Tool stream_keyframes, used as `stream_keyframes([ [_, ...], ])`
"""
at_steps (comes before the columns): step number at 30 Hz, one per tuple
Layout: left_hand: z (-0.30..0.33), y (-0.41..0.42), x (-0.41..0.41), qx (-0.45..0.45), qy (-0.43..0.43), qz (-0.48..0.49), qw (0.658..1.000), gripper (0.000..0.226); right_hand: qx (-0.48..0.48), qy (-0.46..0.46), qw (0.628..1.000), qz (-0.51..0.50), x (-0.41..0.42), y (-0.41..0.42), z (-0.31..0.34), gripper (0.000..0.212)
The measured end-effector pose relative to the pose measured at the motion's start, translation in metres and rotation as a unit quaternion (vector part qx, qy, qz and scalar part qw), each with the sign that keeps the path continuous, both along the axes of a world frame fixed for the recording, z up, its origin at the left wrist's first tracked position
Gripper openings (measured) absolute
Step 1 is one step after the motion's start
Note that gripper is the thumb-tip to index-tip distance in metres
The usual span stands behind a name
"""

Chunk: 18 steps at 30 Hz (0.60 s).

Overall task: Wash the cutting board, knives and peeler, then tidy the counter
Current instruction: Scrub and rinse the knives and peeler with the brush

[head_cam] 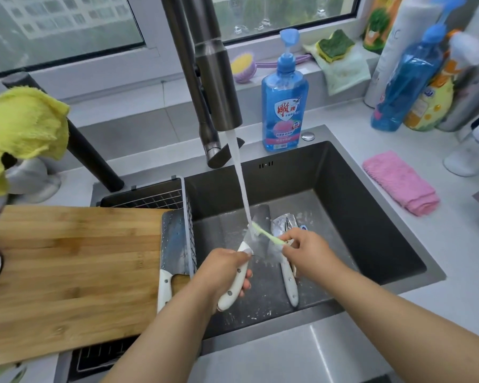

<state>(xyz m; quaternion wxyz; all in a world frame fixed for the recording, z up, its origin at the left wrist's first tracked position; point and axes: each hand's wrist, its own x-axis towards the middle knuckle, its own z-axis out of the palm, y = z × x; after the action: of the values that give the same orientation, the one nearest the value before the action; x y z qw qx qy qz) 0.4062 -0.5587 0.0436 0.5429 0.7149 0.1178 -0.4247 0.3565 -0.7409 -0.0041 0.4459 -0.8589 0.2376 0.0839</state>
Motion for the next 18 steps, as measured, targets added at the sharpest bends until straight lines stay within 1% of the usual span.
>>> stream_keyframes([
  [5, 0.007, 0.007, -0.005, -0.029, 0.015, -0.005, 0.999, 0.024, -0.053, 0.020, 0.998, -0.037, 0.019, -0.026, -0.002, 0.010],
  [7, 0.009, 0.011, -0.007, -0.024, 0.011, 0.000, 1.000, 0.022, -0.086, 0.038, 0.995, -0.041, 0.019, -0.033, -0.002, 0.009],
  [9, 0.010, 0.014, -0.008, 0.000, -0.011, 0.003, 1.000, 0.021, -0.091, 0.054, 0.994, -0.042, 0.015, -0.034, -0.001, 0.008],
  [11, 0.009, 0.016, -0.007, 0.052, -0.059, -0.018, 0.997, 0.021, -0.074, 0.054, 0.995, -0.035, 0.010, -0.028, -0.003, 0.006],
  [14, 0.005, 0.018, -0.007, 0.136, -0.135, -0.059, 0.980, 0.017, -0.048, 0.036, 0.998, -0.018, 0.001, -0.013, -0.008, 0.003],
  [16, 0.004, 0.020, -0.007, 0.154, -0.165, -0.055, 0.973, 0.016, -0.046, 0.030, 0.998, -0.006, -0.002, -0.006, -0.009, 0.003],
  [18, 0.004, 0.021, -0.006, 0.158, -0.174, -0.050, 0.971, 0.017, -0.042, 0.029, 0.999, -0.002, -0.002, -0.003, -0.009, 0.004],
])
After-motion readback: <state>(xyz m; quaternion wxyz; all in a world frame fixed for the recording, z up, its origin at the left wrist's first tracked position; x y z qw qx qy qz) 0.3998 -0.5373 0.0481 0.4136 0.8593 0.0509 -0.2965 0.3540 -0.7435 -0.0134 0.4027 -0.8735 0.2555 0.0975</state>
